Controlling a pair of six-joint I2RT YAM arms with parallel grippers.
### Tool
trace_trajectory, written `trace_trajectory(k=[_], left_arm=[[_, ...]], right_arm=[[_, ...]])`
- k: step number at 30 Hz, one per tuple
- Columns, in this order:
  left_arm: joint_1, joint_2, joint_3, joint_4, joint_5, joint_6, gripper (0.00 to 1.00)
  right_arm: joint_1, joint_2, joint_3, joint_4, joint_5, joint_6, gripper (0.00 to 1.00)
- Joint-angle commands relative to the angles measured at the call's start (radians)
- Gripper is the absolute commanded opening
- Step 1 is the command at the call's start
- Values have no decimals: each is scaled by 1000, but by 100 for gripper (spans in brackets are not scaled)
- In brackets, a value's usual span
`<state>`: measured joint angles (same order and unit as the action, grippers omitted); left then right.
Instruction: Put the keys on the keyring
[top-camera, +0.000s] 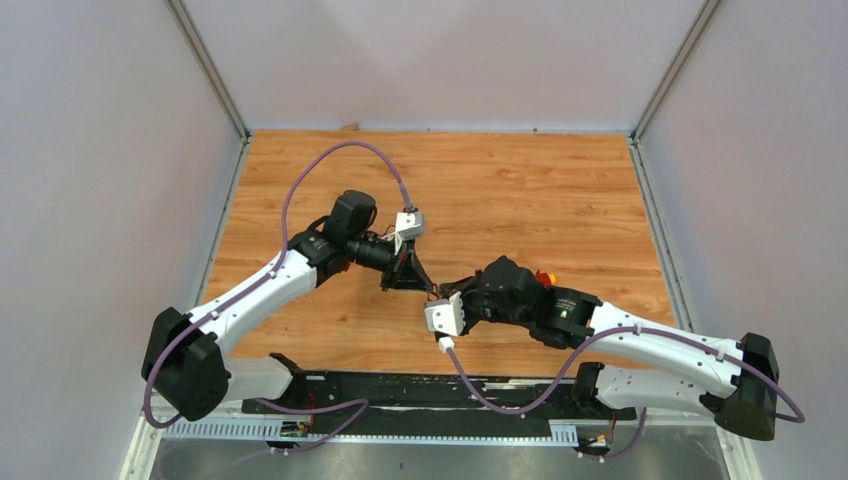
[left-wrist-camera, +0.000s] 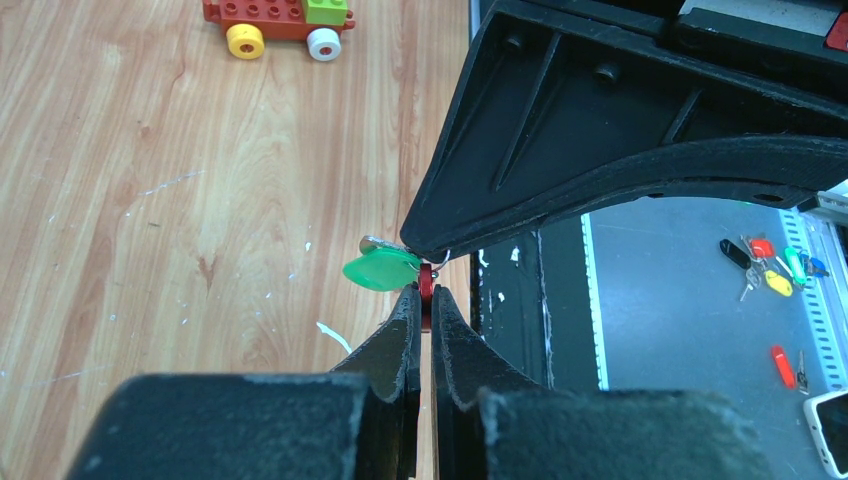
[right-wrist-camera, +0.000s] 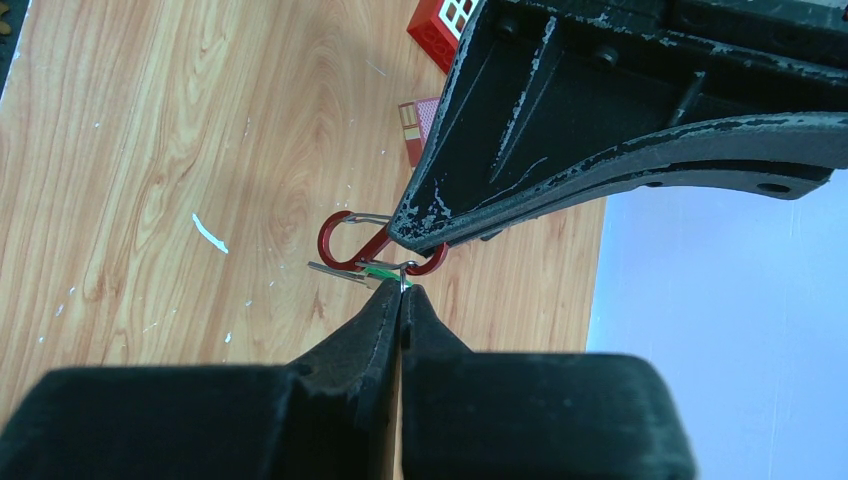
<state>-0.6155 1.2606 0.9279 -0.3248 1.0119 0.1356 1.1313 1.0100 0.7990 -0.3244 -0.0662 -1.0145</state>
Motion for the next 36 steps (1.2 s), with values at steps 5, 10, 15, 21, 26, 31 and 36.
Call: trace_trajectory(k=[5,10,15,21,26,31,36], left_arm=[[-9,-1,-4,42,34,9,0],[-11,3,-8,47,34,8,0],[-13,4,-8,48,34,7,0],[-17,7,-8,49,33,10,0],[-17,4,-8,47,30,14,0],[-17,2,-9,44,31,19,0],[-18,-3,-11,38,31,25,0]], right_arm=[[15,-11,17,78,-35,12,0],[16,-8,20,79,-35,14,0],[17,-6,22,83,-30,14,0],[26,-1,21,89,-26,13,0],[27,-7,14,95,-17,9,0],[27,-7,10,95,-9,6,0],[26,-9,6,97,0,3,0]])
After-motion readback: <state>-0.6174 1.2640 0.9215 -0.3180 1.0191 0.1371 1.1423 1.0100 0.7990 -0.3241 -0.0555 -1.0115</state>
